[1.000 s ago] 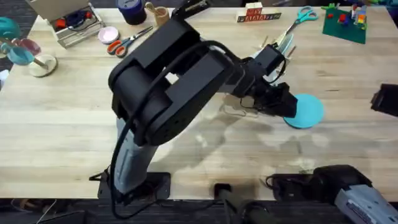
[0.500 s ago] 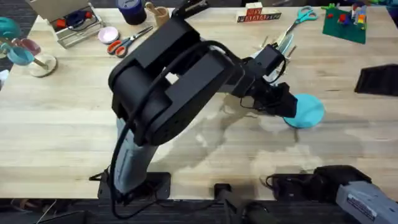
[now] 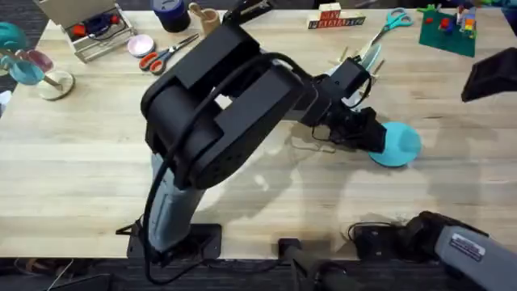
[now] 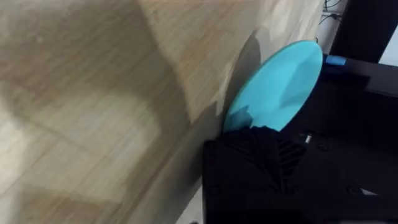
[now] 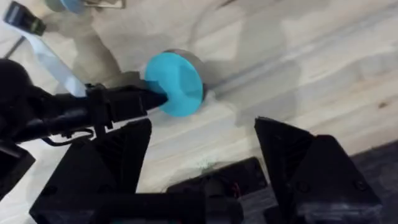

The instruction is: Pick up the plates from the table one by one and place each into a slot on the dish rack.

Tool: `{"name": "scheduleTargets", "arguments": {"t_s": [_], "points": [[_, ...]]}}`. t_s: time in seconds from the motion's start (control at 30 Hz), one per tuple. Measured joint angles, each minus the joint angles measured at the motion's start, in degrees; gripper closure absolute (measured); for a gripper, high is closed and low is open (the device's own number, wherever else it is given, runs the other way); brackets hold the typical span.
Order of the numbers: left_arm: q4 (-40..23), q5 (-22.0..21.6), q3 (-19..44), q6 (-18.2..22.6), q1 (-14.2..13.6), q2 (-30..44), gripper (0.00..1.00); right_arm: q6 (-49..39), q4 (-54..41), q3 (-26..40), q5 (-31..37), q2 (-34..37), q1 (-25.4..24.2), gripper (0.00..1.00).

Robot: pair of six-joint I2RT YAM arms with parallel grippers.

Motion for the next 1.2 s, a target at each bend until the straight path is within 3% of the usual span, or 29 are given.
{"name": "scheduleTargets", "arguments": {"t_s": [0.37,0.8,1.2], "points": [[0.02,0.0,0.0,-0.02,0.0,0.0,0.961,-8.22,1.02,0.0,-8.78,10.57,-5.38,0.009],[0.39,-0.07,0.0,-0.02,-0.01,0.0,0.96,-15.2,-2.67,0.0,-13.5,19.07,-12.13,0.008],[0.85,-0.44,0.0,-0.04,-0.02,0.0,0.96,-20.65,0.39,-0.02,-18.13,27.91,-12.8,0.006]]}}
